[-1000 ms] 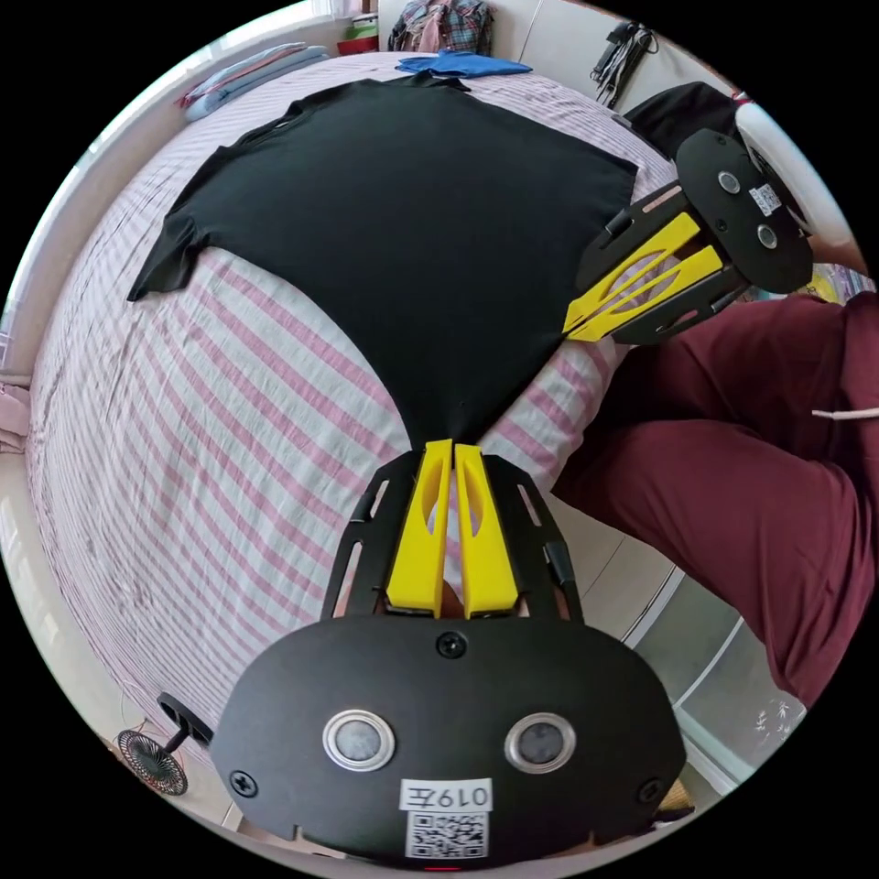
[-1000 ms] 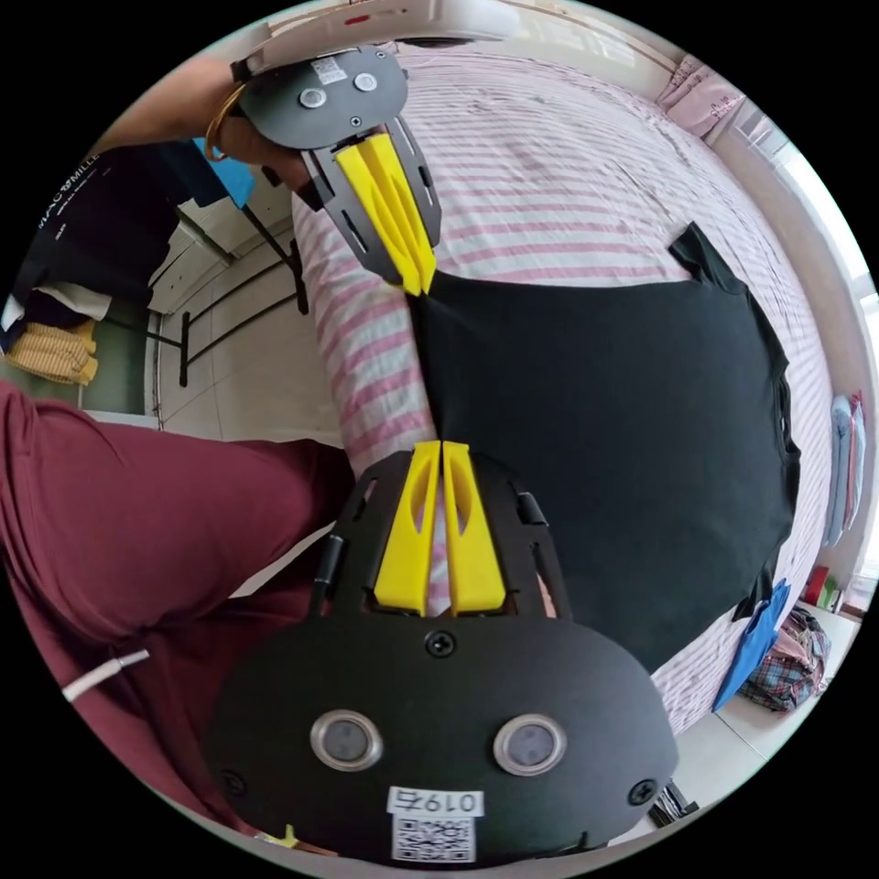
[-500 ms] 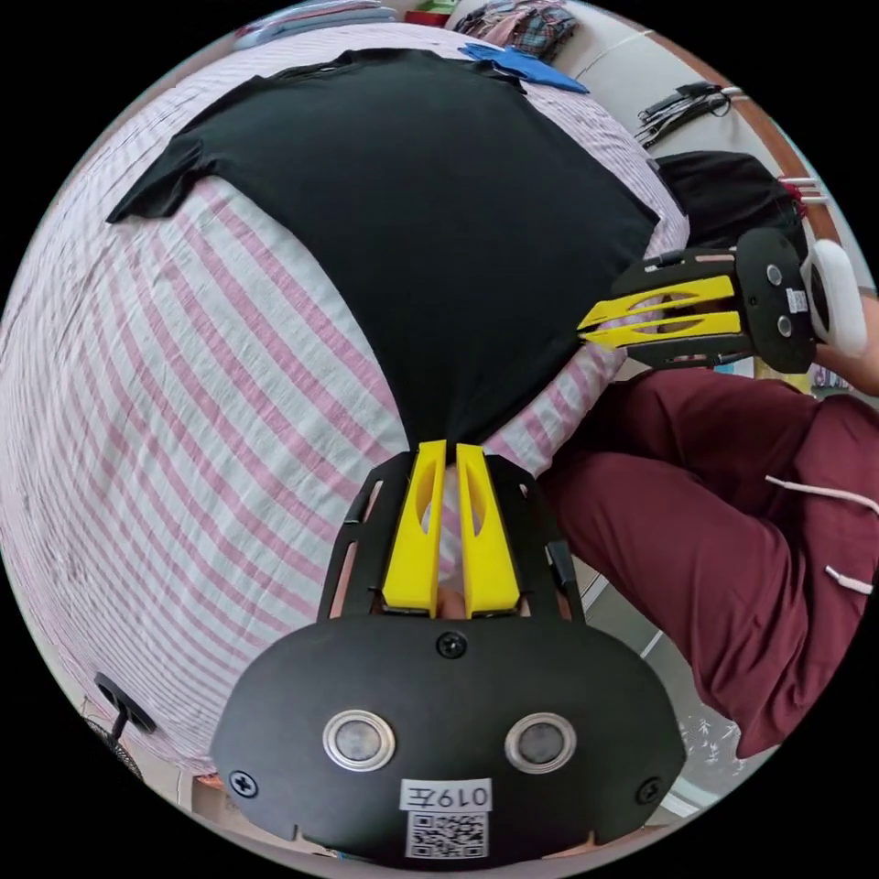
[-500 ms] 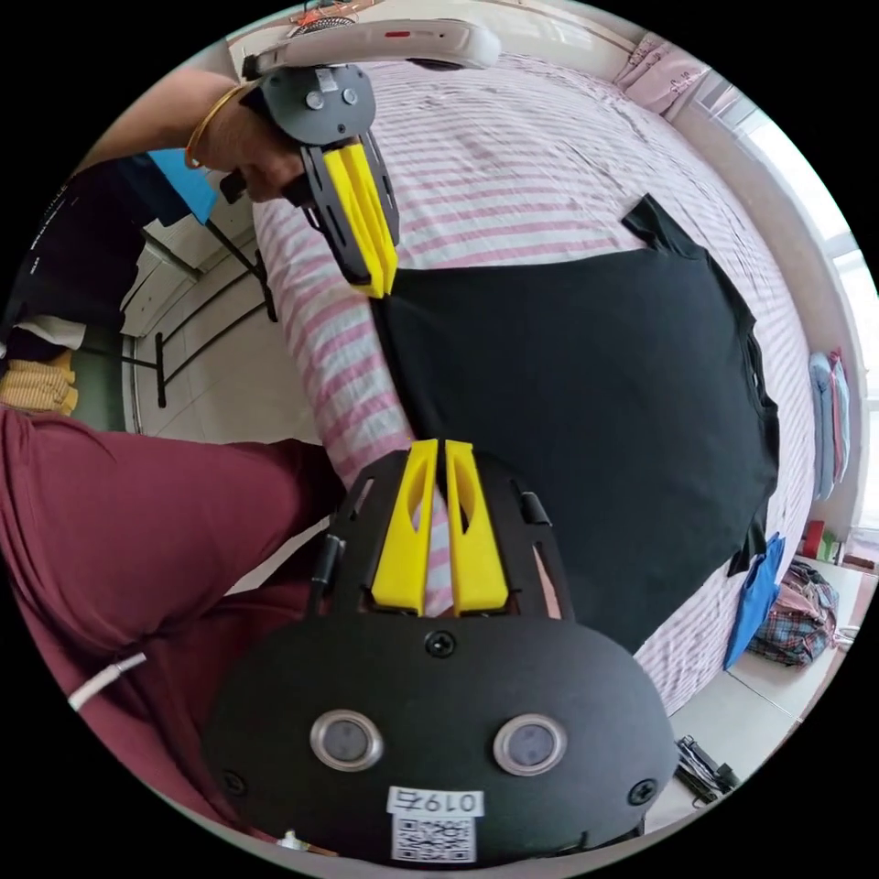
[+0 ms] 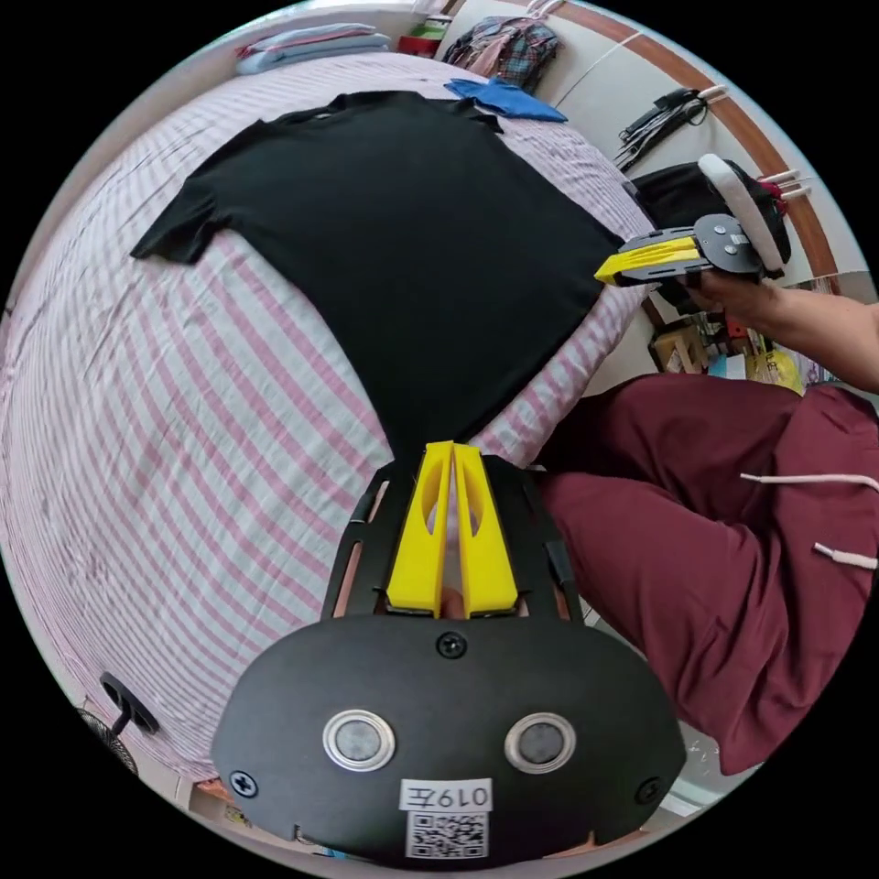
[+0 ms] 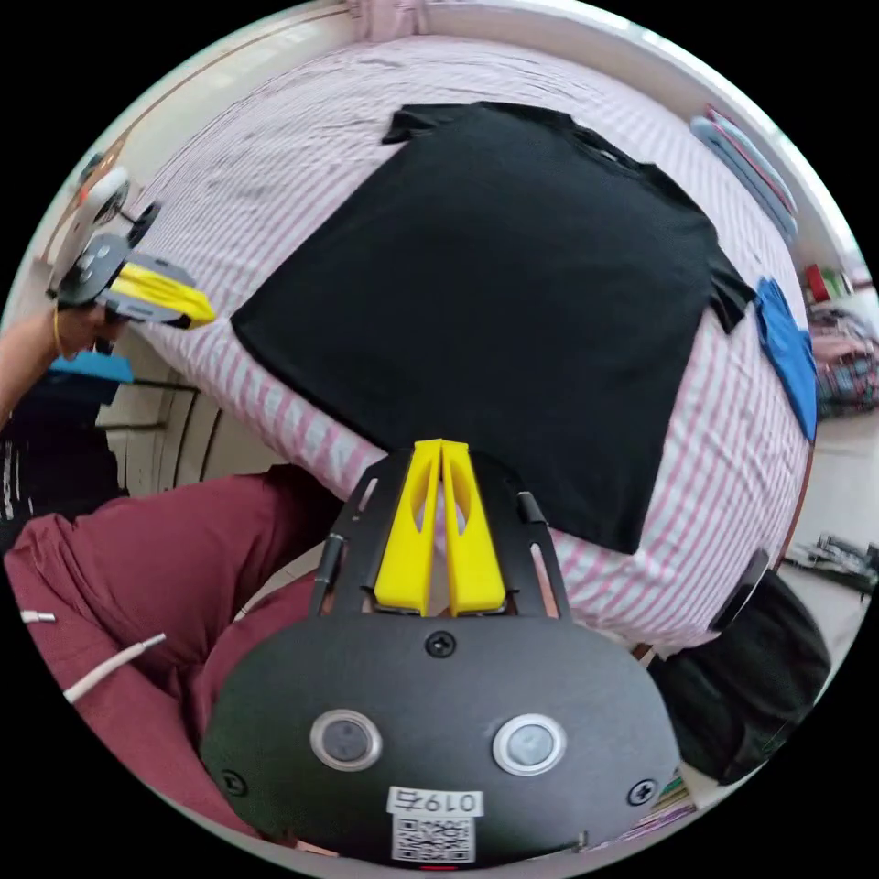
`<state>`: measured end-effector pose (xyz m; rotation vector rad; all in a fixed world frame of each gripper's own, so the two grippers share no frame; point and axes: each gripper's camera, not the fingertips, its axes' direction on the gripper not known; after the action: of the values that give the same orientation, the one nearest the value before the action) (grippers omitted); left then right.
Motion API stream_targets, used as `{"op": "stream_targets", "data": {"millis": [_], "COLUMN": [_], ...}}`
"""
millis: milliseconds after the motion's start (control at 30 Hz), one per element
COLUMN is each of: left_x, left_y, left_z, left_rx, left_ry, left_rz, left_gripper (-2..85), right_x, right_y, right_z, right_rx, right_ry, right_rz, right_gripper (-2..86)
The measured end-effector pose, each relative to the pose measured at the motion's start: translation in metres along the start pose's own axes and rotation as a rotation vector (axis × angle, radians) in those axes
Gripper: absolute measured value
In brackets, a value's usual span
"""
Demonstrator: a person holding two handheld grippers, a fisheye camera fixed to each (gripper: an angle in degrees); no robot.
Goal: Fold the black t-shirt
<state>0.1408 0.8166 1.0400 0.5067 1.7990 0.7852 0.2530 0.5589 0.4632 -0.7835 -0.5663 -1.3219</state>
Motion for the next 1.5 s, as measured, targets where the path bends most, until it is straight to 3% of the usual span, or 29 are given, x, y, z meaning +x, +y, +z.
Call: {"op": "stream_targets", "data": {"millis": [100,267,633,1067,1300,1500], "left_x": [0.040,0.123,0.179,0.174,0.162,0.168], "left_y": [-0.041,-0.118,-0.196,-0.212,-0.215,-0.209], "left_z": [0.005,0.054,0.151,0.239,0.267,0.279], "left_rx": [0.075,0.113,0.135,0.047,0.006,0.024], "left_ry": [-0.012,0.041,0.014,0.008,0.049,-0.027], "left_rz": [0.115,0.311,0.243,0.203,0.211,0.278], "left_gripper": [0.6,0.6,0.6,0.6,0.6,0.6], "right_x": [0.069,0.183,0.230,0.261,0.255,0.252], "right_y": [0.033,0.091,0.064,0.056,0.031,0.020], "right_z": [0.009,0.038,0.127,0.177,0.205,0.192], "right_rx": [0.011,0.066,0.004,-0.041,-0.118,-0.115], "right_ry": [0.028,-0.189,-0.310,-0.352,-0.332,-0.239], "right_rz": [0.242,0.571,0.182,0.146,0.163,0.111], "right_gripper": [0.3,5.8,5.5,0.1,4.5,6.5]}}
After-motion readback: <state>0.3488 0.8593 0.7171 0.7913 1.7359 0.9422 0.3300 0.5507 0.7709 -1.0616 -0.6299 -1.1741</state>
